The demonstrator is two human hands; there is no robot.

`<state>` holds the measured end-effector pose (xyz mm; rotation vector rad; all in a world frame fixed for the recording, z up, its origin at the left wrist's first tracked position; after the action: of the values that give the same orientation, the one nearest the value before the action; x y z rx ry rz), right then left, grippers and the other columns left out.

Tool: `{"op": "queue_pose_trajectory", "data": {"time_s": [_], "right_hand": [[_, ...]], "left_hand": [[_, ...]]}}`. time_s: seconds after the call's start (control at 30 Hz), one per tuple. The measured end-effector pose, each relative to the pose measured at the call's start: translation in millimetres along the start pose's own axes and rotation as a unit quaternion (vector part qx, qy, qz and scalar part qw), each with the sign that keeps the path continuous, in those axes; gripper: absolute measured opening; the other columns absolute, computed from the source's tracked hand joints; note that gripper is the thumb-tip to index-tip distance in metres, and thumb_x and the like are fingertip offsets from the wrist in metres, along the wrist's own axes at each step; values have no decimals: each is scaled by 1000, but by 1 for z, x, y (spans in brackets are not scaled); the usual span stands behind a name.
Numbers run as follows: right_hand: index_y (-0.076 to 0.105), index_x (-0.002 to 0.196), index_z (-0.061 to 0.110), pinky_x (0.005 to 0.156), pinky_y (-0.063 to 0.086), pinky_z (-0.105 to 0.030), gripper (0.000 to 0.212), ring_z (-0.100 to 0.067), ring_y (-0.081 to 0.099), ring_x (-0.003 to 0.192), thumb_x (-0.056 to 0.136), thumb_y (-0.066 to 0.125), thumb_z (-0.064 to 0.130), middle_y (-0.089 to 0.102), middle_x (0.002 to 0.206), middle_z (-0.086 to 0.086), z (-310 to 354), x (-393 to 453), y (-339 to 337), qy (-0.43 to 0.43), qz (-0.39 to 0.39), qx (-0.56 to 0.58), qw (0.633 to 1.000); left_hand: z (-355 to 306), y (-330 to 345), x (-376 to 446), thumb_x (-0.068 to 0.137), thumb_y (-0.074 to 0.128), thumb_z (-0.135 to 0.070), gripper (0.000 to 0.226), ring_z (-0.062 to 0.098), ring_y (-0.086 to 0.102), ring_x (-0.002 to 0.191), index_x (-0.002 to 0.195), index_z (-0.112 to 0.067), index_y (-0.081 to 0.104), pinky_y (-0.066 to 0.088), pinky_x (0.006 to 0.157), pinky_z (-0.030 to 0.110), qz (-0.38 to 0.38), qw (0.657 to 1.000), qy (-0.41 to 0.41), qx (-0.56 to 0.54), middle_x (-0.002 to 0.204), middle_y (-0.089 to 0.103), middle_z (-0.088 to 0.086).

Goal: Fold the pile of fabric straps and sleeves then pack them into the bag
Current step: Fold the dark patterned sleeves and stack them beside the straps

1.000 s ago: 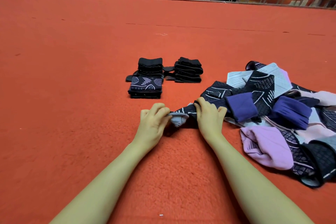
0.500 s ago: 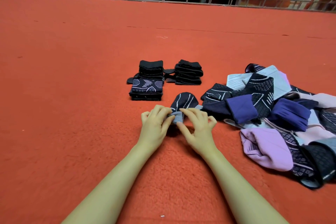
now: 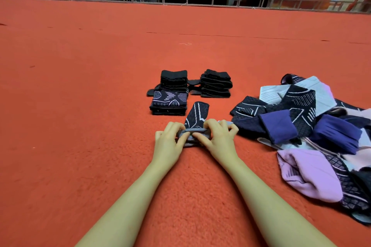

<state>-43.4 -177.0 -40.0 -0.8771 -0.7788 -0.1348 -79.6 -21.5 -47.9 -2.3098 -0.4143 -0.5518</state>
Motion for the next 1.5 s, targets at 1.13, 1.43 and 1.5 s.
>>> {"op": "queue_pose_trajectory", "data": {"time_s": [1.13, 1.43, 1.5], "right_hand": [[48, 78, 46, 82, 17, -27, 30, -2, 41, 95, 63, 50, 73, 57, 86, 11, -7, 0, 5, 155, 85, 115, 978], [41, 108, 44, 89, 11, -9, 55, -3, 42, 101, 69, 80, 45, 59, 92, 14, -3, -12, -1, 138, 126, 154, 970], [44, 104, 42, 87, 14, -12, 48, 0, 40, 100, 71, 78, 45, 63, 90, 10, -5, -12, 1, 172, 105, 167, 965]], "left_hand": [[1, 0, 11, 86, 68, -21, 5, 13, 50, 90, 90, -24, 71, 19, 84, 21, -89, 987, -123, -50, 70, 49, -16], [0, -2, 10, 83, 72, -22, 6, 14, 47, 87, 88, -24, 75, 20, 85, 29, -125, 986, -107, -29, 67, 43, -20], [-1, 0, 10, 82, 71, -24, 7, 11, 44, 84, 87, -23, 75, 22, 86, 32, -127, 989, -80, -20, 65, 40, -21]]}}
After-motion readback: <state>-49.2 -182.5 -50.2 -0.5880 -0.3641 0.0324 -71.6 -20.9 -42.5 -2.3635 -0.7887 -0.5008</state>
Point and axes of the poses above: each hand's wrist, its own x-axis towards the middle knuckle, its own y-axis out of the palm, z = x × y, the point moved 2 cm from there along x, towards the middle knuckle
